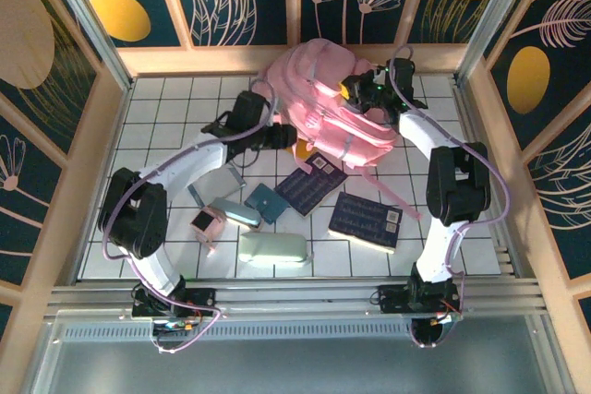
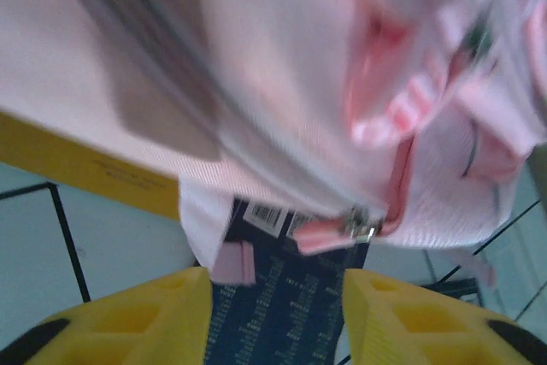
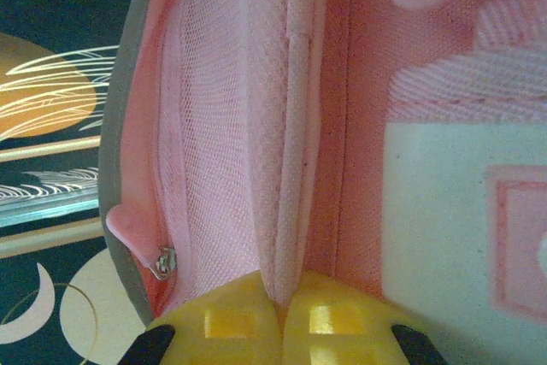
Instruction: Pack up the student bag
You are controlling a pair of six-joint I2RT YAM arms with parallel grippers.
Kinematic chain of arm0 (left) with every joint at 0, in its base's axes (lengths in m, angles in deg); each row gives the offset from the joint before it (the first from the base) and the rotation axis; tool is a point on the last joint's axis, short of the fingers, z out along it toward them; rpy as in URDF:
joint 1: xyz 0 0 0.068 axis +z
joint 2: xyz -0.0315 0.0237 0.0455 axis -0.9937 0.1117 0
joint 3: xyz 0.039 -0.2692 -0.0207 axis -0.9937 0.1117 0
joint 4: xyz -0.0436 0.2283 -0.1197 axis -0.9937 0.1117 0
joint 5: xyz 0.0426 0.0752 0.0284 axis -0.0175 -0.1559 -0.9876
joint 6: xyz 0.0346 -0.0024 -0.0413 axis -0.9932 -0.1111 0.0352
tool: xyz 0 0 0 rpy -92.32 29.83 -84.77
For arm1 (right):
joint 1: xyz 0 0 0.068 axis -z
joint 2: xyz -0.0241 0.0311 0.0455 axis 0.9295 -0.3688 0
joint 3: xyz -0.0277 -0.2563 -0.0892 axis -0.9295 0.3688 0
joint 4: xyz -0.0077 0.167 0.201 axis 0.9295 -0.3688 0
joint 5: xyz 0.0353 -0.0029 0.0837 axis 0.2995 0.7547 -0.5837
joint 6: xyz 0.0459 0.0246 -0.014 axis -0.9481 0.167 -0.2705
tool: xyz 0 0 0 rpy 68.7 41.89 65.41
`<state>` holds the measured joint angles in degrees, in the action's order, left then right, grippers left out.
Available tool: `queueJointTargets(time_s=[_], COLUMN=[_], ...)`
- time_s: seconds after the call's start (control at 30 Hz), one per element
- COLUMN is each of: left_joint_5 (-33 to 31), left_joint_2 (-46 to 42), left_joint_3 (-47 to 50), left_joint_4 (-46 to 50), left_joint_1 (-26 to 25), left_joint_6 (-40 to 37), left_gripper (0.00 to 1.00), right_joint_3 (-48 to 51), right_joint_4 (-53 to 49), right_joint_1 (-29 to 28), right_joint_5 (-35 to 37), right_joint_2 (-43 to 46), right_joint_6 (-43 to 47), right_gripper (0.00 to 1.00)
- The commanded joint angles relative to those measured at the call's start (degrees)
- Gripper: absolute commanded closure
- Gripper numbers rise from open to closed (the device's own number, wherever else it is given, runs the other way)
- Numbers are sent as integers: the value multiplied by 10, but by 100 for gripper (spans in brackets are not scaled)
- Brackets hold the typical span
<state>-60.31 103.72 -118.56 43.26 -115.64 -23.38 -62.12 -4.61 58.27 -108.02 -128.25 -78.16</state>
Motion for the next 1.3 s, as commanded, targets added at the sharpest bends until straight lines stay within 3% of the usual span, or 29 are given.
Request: queueJointTargets(time_s=[0.0,0.43,0.93,1.27], left_joint_5=[-33,16,97,118], left_joint_2=[-17,90,66,65], left_joint_3=[18,-52,1,15], left_joint_4=[-77,-77,-112,-137], left_joint_1=[-15,-14,-14,-15], left_joint_6=[-29,-37,-81,-80], left_gripper=[52,53,61,54], right_joint_3=[-45,-39,-33,-28], right_joint_4=[60,53,43,43], right_joint_1=[1,5,17,20], right_joint_5=[-35,-60,-88,-90], right_joint_2=[38,49,57,70], right_joint_6=[-9,-14,-16,-20], right_gripper=[100,100,100,100])
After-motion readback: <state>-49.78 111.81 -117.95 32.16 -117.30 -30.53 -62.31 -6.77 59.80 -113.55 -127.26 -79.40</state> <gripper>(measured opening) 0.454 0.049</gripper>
